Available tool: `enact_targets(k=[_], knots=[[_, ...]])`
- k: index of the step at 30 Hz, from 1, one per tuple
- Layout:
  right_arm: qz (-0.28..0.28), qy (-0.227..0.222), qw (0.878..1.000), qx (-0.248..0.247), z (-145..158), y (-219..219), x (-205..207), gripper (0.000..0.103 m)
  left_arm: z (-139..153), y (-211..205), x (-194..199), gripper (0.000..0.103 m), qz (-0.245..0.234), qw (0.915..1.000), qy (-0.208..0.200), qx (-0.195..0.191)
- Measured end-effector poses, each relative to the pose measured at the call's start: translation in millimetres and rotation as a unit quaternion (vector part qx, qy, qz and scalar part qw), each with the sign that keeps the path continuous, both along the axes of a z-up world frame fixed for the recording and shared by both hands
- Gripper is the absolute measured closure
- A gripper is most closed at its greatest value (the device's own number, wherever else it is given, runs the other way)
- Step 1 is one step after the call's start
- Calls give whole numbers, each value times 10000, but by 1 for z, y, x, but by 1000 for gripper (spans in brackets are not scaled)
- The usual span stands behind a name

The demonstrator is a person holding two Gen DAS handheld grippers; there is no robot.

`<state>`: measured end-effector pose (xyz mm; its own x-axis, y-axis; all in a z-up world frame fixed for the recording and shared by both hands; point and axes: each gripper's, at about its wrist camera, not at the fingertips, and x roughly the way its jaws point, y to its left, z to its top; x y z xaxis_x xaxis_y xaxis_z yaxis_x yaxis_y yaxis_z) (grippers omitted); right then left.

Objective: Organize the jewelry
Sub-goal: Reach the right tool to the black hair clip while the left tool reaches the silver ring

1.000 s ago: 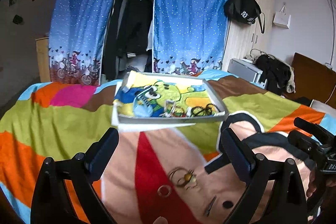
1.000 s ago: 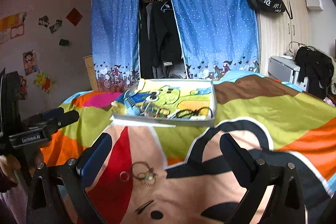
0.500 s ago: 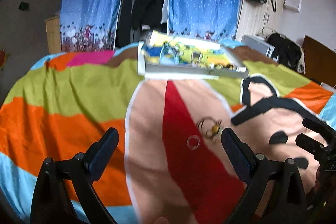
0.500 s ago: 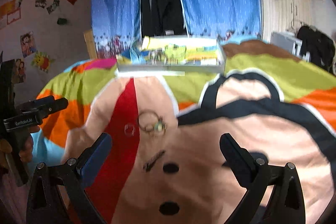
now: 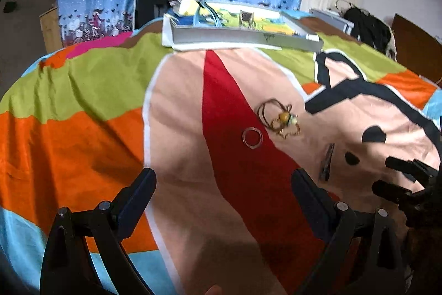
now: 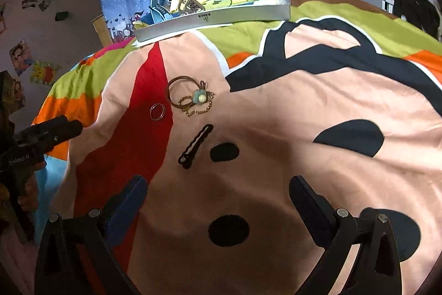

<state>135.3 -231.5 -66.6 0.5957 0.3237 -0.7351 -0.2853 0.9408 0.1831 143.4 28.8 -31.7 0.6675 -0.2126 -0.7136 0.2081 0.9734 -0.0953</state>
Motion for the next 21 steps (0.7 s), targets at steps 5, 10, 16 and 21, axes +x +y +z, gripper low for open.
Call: enact_targets(k=[5, 10, 16, 21], knots=[[128, 34, 9998, 163, -3, 5, 3, 0, -10, 1, 9, 7, -31, 9998, 187, -8], [225, 117, 9993, 271, -8, 9, 7, 0, -14, 7, 17, 7, 33, 9994, 319, -122], [344, 88, 9986, 401, -7, 12, 8, 0, -20, 13, 28, 7, 99, 9988, 432, -220], [461, 82, 9973, 569, -6, 14, 8, 0, -22, 18, 34, 7, 132, 9981, 497, -345]])
